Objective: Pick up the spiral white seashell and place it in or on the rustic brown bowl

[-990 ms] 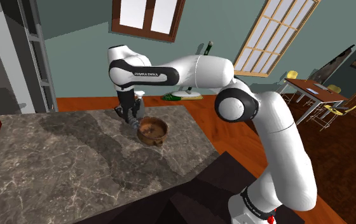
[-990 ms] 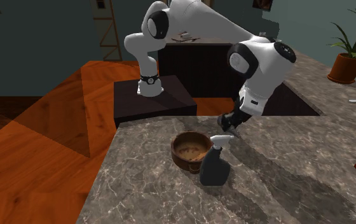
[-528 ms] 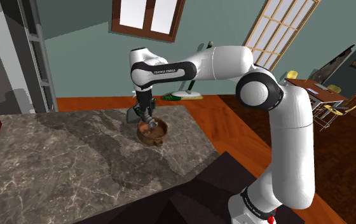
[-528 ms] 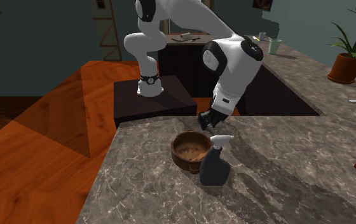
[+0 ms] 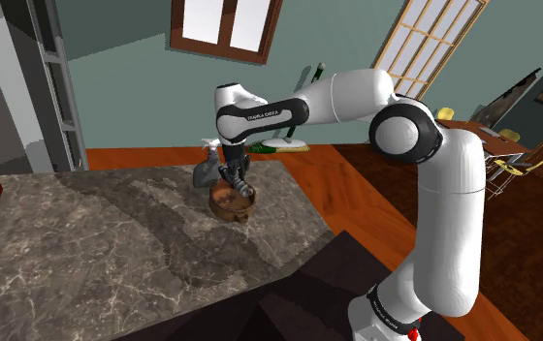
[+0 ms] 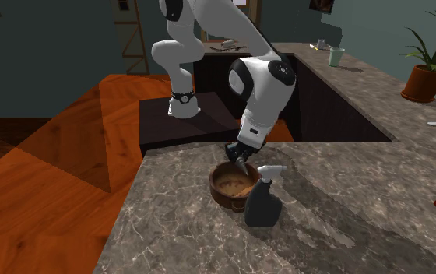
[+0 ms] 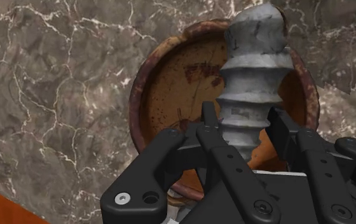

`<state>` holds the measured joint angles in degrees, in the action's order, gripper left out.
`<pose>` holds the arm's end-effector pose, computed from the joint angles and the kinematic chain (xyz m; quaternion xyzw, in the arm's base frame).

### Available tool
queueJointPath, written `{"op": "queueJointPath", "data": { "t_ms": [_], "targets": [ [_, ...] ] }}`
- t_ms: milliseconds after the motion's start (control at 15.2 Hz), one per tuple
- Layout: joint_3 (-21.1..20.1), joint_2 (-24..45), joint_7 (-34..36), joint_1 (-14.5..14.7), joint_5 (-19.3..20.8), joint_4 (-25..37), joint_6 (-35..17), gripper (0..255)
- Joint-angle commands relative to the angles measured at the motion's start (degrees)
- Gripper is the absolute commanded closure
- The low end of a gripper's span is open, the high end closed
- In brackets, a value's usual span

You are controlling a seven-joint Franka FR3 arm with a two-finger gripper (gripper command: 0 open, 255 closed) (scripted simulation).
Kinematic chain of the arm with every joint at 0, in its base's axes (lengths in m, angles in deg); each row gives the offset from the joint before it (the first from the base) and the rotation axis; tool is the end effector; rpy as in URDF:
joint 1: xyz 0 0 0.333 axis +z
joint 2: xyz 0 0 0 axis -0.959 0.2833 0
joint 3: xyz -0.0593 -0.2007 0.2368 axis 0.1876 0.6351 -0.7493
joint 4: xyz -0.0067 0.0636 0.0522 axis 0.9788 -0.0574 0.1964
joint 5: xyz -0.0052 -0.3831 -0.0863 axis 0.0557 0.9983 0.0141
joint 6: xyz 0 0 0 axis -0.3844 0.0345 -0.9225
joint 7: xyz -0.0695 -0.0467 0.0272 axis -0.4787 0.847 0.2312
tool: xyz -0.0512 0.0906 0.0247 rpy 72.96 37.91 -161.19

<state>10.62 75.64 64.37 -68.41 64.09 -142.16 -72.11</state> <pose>0.6451 0.1146 0.2636 0.9840 0.0703 -0.1543 0.0553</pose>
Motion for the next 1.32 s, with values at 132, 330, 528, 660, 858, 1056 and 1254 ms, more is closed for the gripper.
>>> {"op": "queueJointPath", "data": {
  "t_ms": [132,330,528,660,858,1056,1254],
  "targets": [
    [0.1,1.5,0.3,0.1,0.2,-0.8,-2.3,255],
    [0.2,2.8,0.5,0.1,0.4,-1.1,-3.9,255],
    [0.3,3.8,0.6,0.2,0.5,-1.2,-5.0,255],
    [0.3,3.9,0.6,0.2,0.5,-1.1,-5.0,255],
    [0.3,3.9,0.6,0.2,0.5,-1.1,-5.0,255],
    [0.3,3.9,0.6,0.2,0.5,-1.1,-5.0,0],
    [0.3,3.9,0.6,0.2,0.5,-1.1,-5.0,0]
  ]
}}
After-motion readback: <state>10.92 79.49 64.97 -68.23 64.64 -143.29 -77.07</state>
